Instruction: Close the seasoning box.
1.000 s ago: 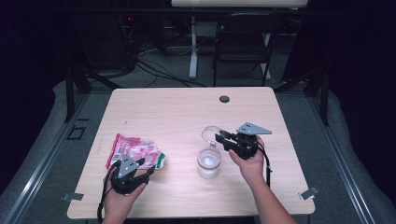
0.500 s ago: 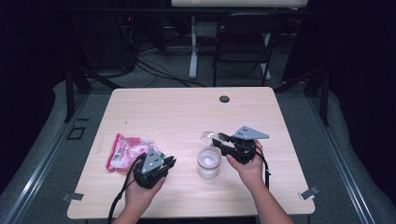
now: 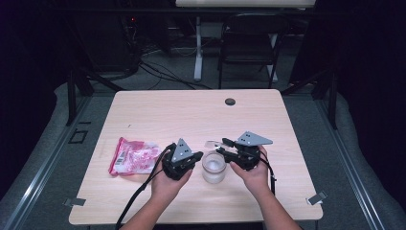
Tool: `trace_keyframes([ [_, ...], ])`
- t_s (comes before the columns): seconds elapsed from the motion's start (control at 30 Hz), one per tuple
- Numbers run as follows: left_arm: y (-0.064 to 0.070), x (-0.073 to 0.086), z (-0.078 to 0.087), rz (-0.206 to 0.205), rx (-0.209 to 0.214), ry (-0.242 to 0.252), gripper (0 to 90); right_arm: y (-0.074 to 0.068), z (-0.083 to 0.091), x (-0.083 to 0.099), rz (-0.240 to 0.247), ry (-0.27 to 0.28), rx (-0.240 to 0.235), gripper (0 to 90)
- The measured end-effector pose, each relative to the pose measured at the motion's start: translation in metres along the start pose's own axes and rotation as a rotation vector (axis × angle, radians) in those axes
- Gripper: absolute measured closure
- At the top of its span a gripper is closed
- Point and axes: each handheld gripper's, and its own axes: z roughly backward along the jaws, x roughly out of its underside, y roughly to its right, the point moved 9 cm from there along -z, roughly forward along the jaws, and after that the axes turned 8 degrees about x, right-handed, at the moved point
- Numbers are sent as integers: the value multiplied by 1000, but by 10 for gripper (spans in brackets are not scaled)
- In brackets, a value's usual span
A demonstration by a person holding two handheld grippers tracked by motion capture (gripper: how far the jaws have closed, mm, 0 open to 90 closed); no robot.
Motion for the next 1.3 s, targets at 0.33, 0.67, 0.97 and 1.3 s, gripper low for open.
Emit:
trace_keyframes([
  [0.33, 5, -9, -6, -27, 1, -5, 900, -3, 0, 1, 17, -8, -5, 553],
  [0.67, 6, -8, -5, -27, 4, -4, 900, -7, 3, 10, 48, -18, 11, 473],
  [0.97, 9, -7, -6, -32, 26, -2, 900, -3, 12, 21, 37, -45, 17, 447],
  [1.3, 10, -5, -8, -46, 43, -20, 897, 1, 26, 30, 14, -67, 8, 509],
])
